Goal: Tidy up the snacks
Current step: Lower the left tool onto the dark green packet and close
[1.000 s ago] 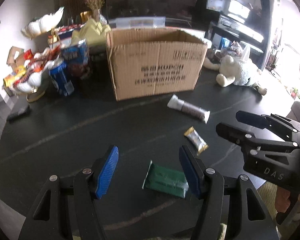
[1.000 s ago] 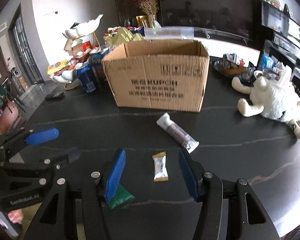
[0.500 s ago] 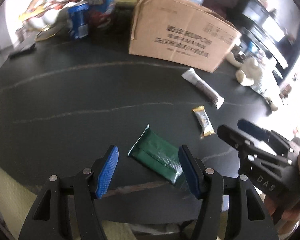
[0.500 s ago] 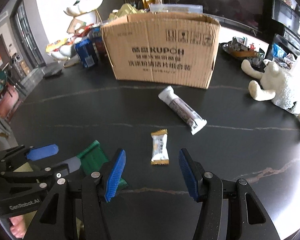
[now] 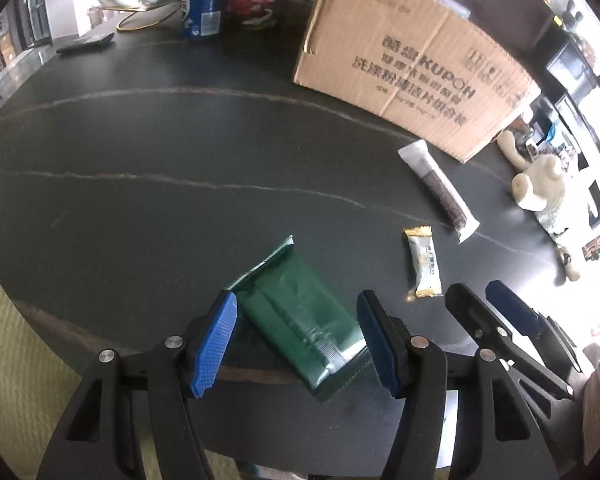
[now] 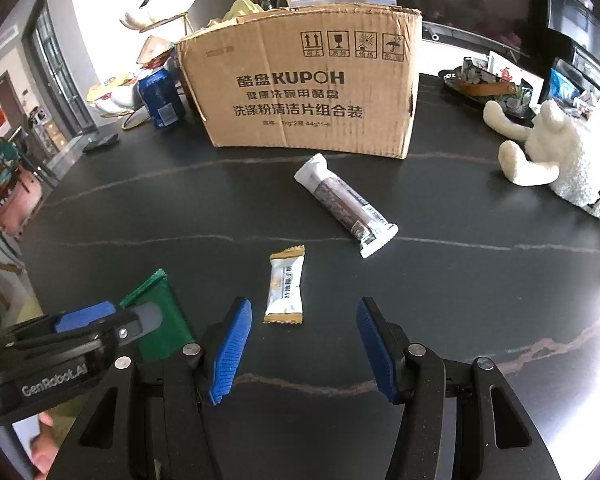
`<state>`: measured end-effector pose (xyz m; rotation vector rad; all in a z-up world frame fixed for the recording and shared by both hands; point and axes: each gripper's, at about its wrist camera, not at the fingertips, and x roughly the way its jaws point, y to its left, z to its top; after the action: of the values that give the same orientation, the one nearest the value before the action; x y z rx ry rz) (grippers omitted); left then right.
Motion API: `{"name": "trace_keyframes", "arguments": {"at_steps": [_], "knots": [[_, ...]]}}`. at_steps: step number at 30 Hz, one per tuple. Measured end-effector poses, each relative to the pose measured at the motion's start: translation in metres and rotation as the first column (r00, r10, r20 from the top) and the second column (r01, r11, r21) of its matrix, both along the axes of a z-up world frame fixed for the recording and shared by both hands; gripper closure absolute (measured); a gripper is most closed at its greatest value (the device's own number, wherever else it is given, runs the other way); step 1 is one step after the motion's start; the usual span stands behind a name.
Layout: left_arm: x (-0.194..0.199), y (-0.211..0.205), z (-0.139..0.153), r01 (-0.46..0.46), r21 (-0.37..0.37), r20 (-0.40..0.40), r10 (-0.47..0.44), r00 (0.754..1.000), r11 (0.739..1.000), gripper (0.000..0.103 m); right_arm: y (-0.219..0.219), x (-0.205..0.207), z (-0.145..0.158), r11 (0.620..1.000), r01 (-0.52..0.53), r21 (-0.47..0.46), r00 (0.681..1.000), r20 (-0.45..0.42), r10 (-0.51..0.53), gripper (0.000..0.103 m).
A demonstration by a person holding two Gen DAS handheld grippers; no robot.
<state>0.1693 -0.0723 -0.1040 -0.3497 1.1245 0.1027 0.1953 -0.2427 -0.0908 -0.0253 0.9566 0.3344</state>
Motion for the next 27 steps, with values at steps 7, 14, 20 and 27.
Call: {"name": "trace_keyframes", "arguments": {"at_steps": [7,14,20,27], "knots": [[0.005,-0.006,-0.009,-0.035,0.034,-0.018,0.036,0.999,0.999,0.042,-0.007,0.004,-0.009,1.0,0.013,0.019,1.0,-0.018,-0.013,0.047],[0.011,-0.01,-0.016,-0.036,0.074,-0.031,0.038,0.999,0.997,0.042,-0.009,0.006,-0.013,0.999,0.021,0.027,0.999,-0.027,-0.02,0.047],[0.009,-0.005,-0.016,-0.017,0.066,-0.013,0.018,1.0,0.998,0.057,-0.005,0.009,-0.017,1.0,0.022,0.022,0.999,-0.033,-0.022,0.047],[0.009,0.004,-0.012,0.023,0.028,0.019,-0.024,1.0,0.999,0.075,0.003,0.013,-0.019,1.0,0.023,0.009,0.999,-0.038,-0.023,0.047]]}}
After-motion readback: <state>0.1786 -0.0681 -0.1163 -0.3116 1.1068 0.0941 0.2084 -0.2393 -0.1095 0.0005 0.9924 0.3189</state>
